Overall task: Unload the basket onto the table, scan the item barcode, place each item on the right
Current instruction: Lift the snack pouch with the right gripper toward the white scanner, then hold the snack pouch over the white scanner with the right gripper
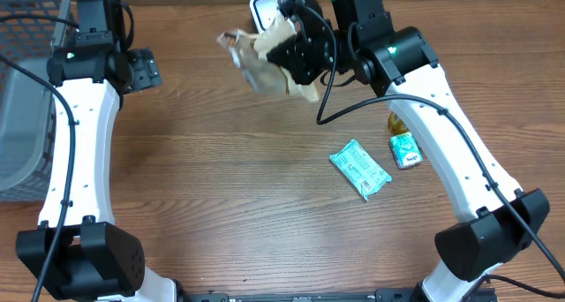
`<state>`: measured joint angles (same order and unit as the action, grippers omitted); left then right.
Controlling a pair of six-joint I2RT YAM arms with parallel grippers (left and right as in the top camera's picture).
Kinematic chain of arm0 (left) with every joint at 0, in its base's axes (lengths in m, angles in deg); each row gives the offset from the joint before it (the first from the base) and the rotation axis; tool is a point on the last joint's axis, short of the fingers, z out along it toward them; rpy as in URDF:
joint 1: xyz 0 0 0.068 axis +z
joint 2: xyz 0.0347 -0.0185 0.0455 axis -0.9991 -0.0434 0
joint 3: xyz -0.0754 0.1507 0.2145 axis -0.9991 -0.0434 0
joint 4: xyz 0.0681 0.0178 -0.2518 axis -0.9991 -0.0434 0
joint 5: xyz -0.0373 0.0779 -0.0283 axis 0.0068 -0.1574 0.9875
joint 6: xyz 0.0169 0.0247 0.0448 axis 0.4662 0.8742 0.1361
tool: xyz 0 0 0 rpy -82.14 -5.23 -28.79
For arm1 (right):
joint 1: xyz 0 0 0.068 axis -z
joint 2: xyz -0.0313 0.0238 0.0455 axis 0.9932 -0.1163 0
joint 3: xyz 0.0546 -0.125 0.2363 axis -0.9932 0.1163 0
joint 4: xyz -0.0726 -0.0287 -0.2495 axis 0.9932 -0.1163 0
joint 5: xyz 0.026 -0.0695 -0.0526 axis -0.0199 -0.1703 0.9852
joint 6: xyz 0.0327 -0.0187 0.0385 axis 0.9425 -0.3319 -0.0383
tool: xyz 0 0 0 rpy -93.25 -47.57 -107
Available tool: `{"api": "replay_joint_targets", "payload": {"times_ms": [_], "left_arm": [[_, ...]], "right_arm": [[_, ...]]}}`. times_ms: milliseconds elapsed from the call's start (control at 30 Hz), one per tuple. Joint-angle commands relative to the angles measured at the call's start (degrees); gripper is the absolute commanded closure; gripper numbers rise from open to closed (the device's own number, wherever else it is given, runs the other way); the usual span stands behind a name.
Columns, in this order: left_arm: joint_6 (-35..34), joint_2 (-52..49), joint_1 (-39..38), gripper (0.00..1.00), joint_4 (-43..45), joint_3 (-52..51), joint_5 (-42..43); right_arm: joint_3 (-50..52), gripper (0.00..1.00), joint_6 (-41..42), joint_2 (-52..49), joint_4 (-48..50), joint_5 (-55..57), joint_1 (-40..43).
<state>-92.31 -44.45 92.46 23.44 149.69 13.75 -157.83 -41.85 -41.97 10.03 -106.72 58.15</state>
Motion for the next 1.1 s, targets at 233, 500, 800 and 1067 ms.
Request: {"api": "replay_joint_targets", "payload": {"times_ms": [233, 500, 800, 1067], "left_arm": [[0.20, -0.57, -0.13, 0.00, 0.07, 0.72, -1.90], [0.20, -0.57, -0.13, 0.00, 0.07, 0.72, -1.90], [0.20, -0.57, -0.13, 0.00, 0.07, 0.72, -1.90], [0.20, -0.57, -0.13, 0.00, 0.07, 0.72, -1.90]], "right_arm": [[-1.49, 0.96, -18.67, -1.86, 15.08, 22.77, -3.52], [-1.49, 0.96, -27.80, -12.68, 30.08, 31.54, -4.39], [-1.49, 0.96, -41.97, -24.81, 52.06, 38.73, -4.35], [-1.49, 0.96, -37.48, -27.26, 50.95, 36.22, -4.35]]}}
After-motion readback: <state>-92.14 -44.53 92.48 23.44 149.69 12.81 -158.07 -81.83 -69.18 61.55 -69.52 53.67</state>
